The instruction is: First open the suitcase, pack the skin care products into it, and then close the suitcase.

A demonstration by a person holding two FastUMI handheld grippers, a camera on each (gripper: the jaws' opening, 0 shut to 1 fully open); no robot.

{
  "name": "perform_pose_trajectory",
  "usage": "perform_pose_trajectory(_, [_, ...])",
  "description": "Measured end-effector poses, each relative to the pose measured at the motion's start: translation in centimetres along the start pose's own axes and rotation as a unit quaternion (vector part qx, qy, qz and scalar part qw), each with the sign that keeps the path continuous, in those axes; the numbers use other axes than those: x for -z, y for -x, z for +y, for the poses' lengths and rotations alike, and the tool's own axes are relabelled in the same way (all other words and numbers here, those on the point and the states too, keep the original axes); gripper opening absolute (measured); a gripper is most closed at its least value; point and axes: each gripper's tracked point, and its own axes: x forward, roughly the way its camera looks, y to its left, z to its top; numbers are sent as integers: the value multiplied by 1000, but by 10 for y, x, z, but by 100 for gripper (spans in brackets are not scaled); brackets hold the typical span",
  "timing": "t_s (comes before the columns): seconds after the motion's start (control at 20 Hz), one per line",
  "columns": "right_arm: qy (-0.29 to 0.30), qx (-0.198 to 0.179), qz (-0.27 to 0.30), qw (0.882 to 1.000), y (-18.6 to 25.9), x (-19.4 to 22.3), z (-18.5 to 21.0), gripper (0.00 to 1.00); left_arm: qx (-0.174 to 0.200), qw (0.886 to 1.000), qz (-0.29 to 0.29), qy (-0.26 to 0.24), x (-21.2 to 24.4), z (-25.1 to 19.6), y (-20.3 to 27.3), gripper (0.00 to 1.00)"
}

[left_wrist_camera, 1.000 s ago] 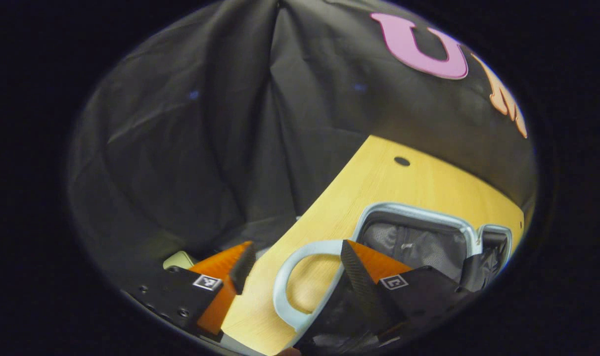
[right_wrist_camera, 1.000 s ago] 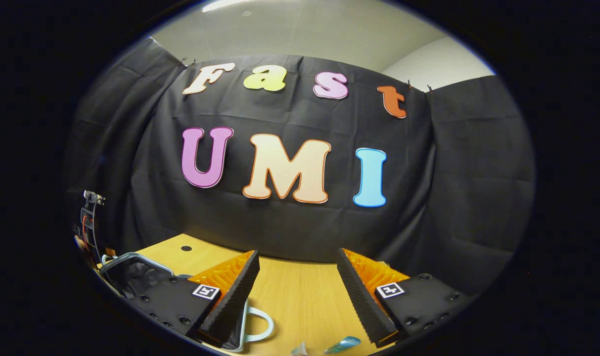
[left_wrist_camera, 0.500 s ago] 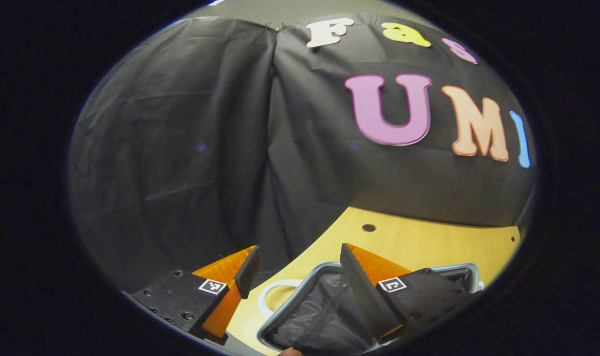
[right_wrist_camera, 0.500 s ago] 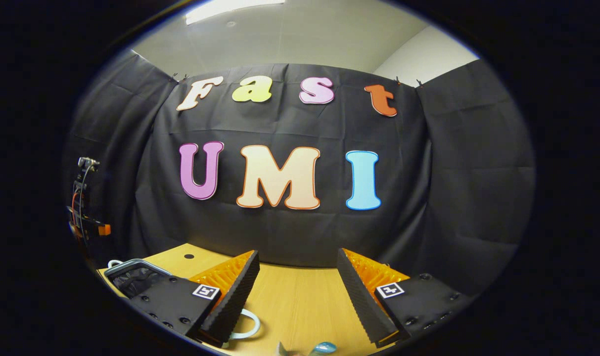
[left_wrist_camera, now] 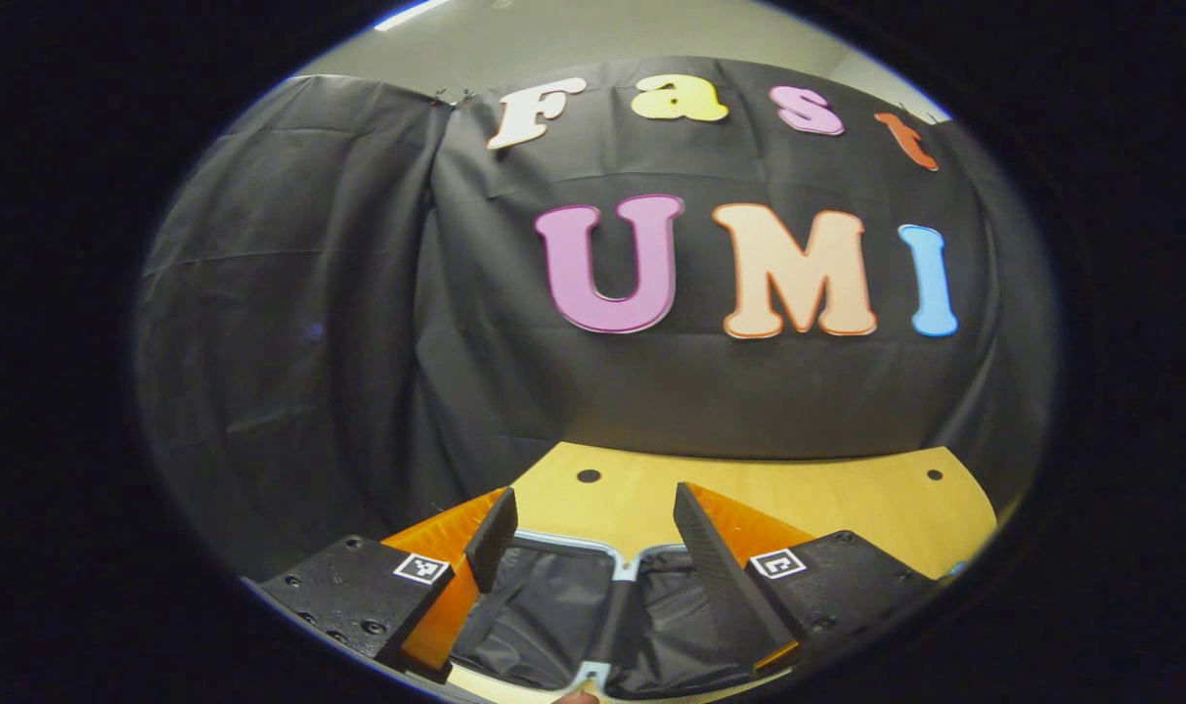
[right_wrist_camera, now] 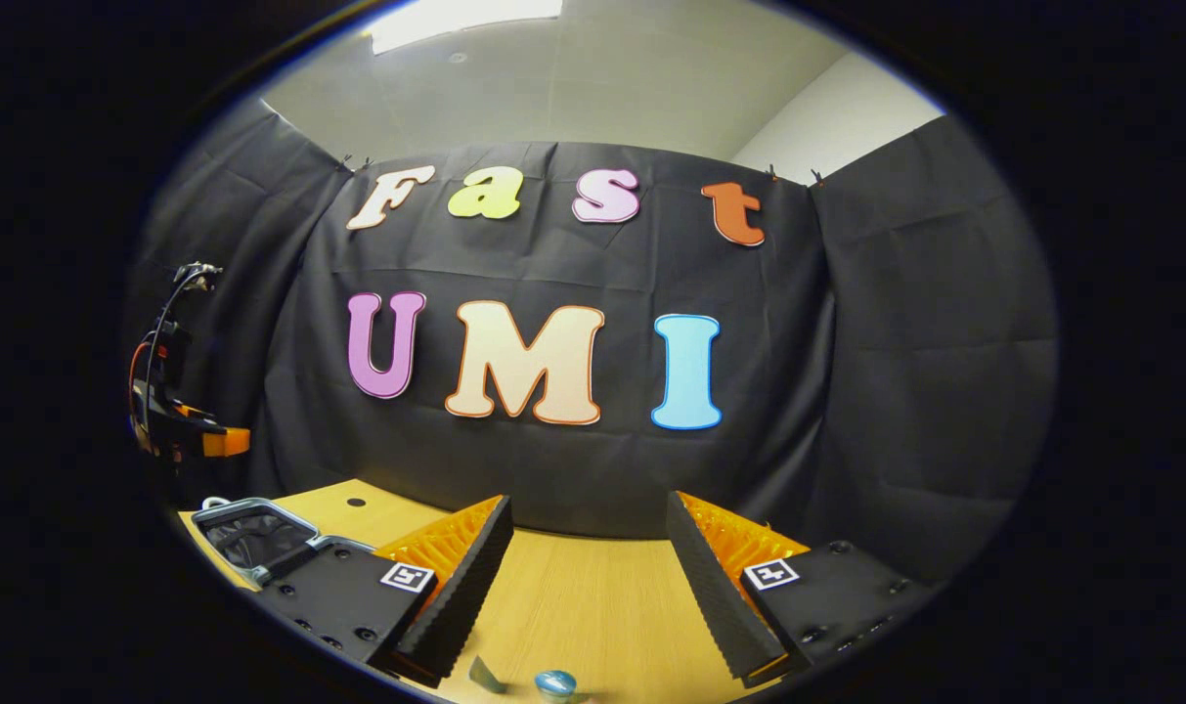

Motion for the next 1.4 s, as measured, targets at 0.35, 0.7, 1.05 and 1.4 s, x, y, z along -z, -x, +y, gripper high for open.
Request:
perform_pose_trajectory(0.35, [-9, -14, 5, 1000, 17, 14, -33, 99, 79, 997, 20, -16, 23, -118, 33, 96])
perform_pose_trajectory(0.7, [-17, -8, 10, 1000, 29, 23, -70, 100, 139, 988, 71, -18, 73, -201, 60, 96])
perform_pose_trajectory(1.05, [-14, 3, 24, 1000, 36, 39, -95, 100, 186, 973, 133, -17, 128, -258, 79, 96])
perform_pose_trajectory(1.4, [-4, 7, 48, 999, 42, 63, -108, 99, 219, 956, 192, -18, 195, -306, 92, 96])
